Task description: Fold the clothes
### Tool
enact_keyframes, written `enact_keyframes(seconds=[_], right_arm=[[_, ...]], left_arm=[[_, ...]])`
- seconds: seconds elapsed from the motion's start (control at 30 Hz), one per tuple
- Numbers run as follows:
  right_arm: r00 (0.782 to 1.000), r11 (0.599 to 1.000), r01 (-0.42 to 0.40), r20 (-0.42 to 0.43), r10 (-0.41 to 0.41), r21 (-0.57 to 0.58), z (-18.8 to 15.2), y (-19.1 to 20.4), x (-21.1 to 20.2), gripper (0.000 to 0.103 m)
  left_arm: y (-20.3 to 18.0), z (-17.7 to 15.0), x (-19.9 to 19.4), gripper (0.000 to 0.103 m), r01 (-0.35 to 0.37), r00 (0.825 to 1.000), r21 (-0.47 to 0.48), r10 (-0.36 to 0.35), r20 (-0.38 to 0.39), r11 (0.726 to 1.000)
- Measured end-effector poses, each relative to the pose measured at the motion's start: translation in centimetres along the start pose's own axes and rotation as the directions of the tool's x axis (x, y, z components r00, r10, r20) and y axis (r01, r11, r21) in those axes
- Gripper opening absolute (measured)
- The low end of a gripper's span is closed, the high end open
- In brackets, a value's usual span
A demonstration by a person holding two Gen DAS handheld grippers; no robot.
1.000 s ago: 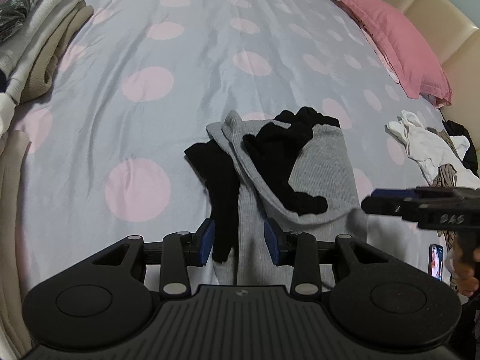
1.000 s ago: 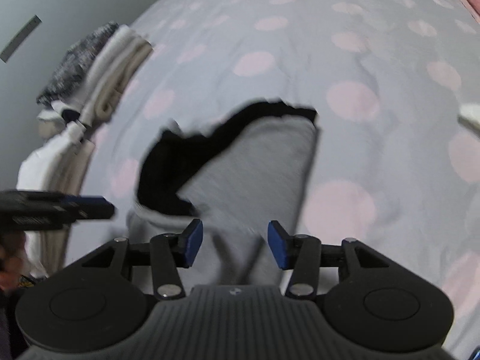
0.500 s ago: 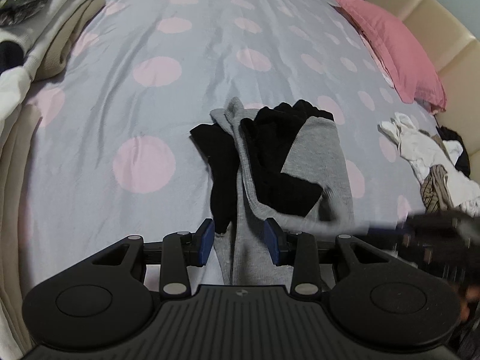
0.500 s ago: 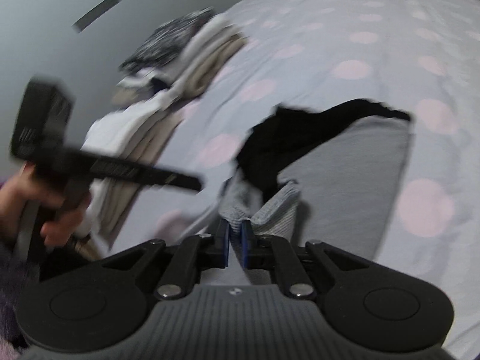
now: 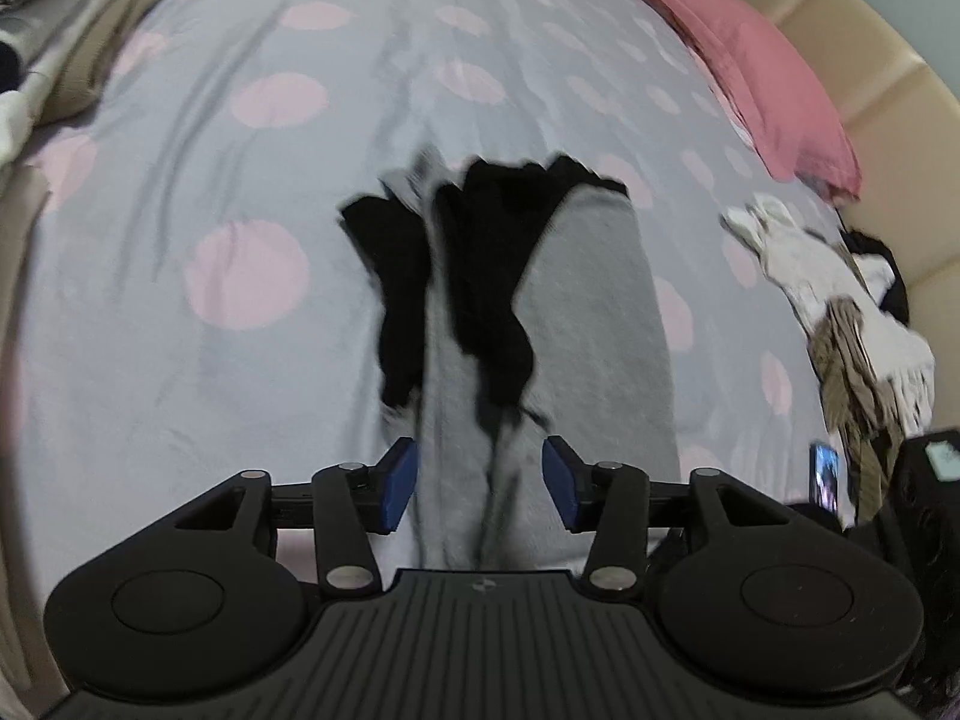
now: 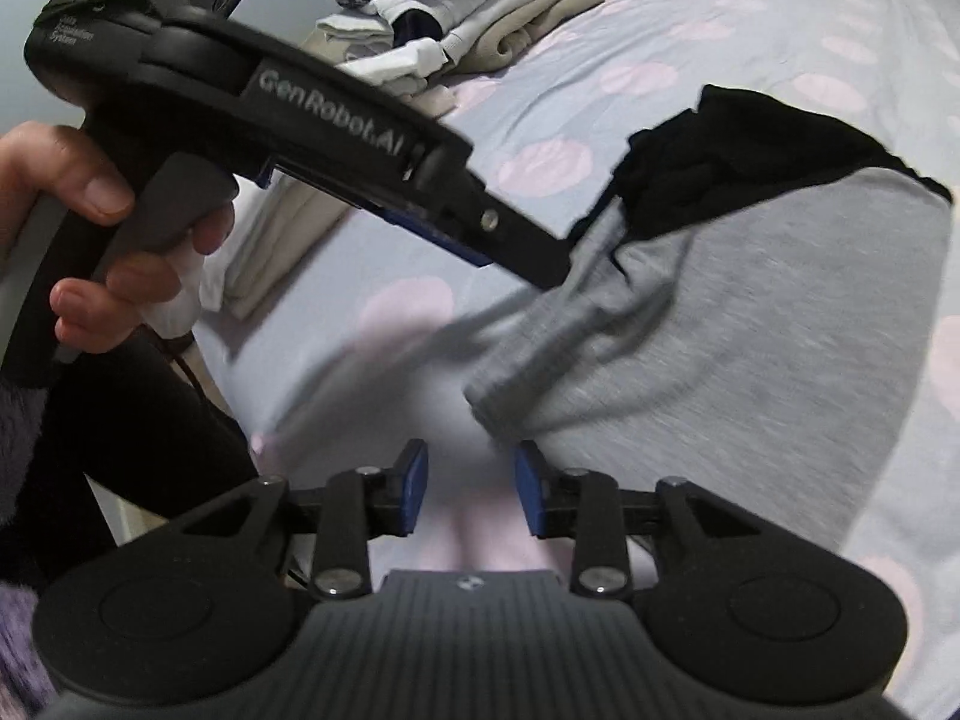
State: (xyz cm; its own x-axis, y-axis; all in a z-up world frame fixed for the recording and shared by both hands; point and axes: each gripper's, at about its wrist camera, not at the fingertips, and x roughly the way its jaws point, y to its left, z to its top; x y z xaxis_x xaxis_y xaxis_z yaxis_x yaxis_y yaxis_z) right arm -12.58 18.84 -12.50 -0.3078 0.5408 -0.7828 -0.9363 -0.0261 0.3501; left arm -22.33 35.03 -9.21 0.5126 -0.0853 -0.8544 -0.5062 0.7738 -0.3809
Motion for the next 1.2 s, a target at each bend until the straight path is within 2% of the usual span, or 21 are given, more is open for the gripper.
enact_keyframes(seconds=[0.17,0.3,0.37,0.5,0.53,0.6,0.67,0.73,0.83,0.97,1.1,1.13,1.17,1.2], right_arm=[[0.997,0.997,0.074,-0.011,-0.074,0.036,-2.2,-1.7,-1.4,0.036],[0.983,0.984,0.180,0.037,-0.180,0.006,-4.0,-2.4,-3.5,0.036],[0.972,0.973,0.231,0.057,-0.230,-0.021,-4.8,-2.5,-4.1,0.036],[0.945,0.945,0.326,0.043,-0.324,-0.030,-5.4,-3.6,-4.6,0.036],[0.938,0.938,0.345,0.035,-0.344,-0.039,-5.6,-3.8,-4.5,0.036],[0.928,0.924,0.373,0.025,-0.372,-0.082,-6.0,-4.0,-4.0,0.035],[0.915,0.903,0.402,0.021,-0.404,-0.149,-6.3,-3.7,-3.3,0.021],[0.912,0.897,0.405,0.011,-0.410,-0.176,-6.5,-3.7,-2.7,0.014],[0.911,0.896,0.404,-0.004,-0.412,-0.184,-6.4,-4.0,-2.3,0.012],[0.911,0.899,0.401,-0.024,-0.411,-0.178,-6.4,-4.4,-2.7,0.011],[0.907,0.900,0.413,-0.025,-0.420,-0.142,-6.4,-4.6,-3.3,0.015],[0.905,0.899,0.420,-0.016,-0.425,-0.126,-6.4,-4.6,-3.5,0.020],[0.903,0.898,0.427,-0.003,-0.430,-0.107,-6.4,-4.6,-3.9,0.031],[0.903,0.899,0.430,0.015,-0.430,-0.085,-6.4,-4.6,-4.3,0.036]], left_arm=[[-1.6,-1.0,1.5,0.044,0.001,1.000,0.075,0.000,-0.019,0.997],[-2.3,-1.1,2.2,0.039,-0.008,1.000,0.100,0.006,0.013,0.995],[-2.5,-1.0,2.5,0.033,-0.004,1.000,0.107,0.002,0.015,0.994],[-2.3,-0.9,3.1,0.004,-0.005,1.000,0.093,0.005,0.003,0.996],[-2.1,-0.9,3.2,0.003,-0.014,1.000,0.082,0.014,-0.001,0.996],[-1.5,-0.9,3.2,0.002,-0.039,0.999,0.058,0.040,-0.007,0.998],[-0.8,-1.0,3.0,0.002,-0.071,0.997,0.039,0.072,-0.014,0.997],[0.0,-1.2,2.9,0.002,-0.095,0.995,0.020,0.095,-0.023,0.995],[0.9,-1.4,3.4,0.001,-0.110,0.993,0.006,0.110,-0.036,0.994],[1.9,-1.6,3.7,0.002,-0.096,0.995,-0.038,0.094,-0.043,0.995],[1.6,-1.6,2.6,0.011,-0.093,0.995,-0.056,0.091,-0.025,0.994],[1.4,-1.7,2.3,0.014,-0.095,0.995,-0.055,0.095,-0.018,0.994],[1.2,-1.9,1.9,0.015,-0.100,0.995,-0.050,0.100,-0.010,0.994],[0.8,-2.0,1.6,0.021,-0.107,0.994,-0.040,0.107,0.000,0.993]])
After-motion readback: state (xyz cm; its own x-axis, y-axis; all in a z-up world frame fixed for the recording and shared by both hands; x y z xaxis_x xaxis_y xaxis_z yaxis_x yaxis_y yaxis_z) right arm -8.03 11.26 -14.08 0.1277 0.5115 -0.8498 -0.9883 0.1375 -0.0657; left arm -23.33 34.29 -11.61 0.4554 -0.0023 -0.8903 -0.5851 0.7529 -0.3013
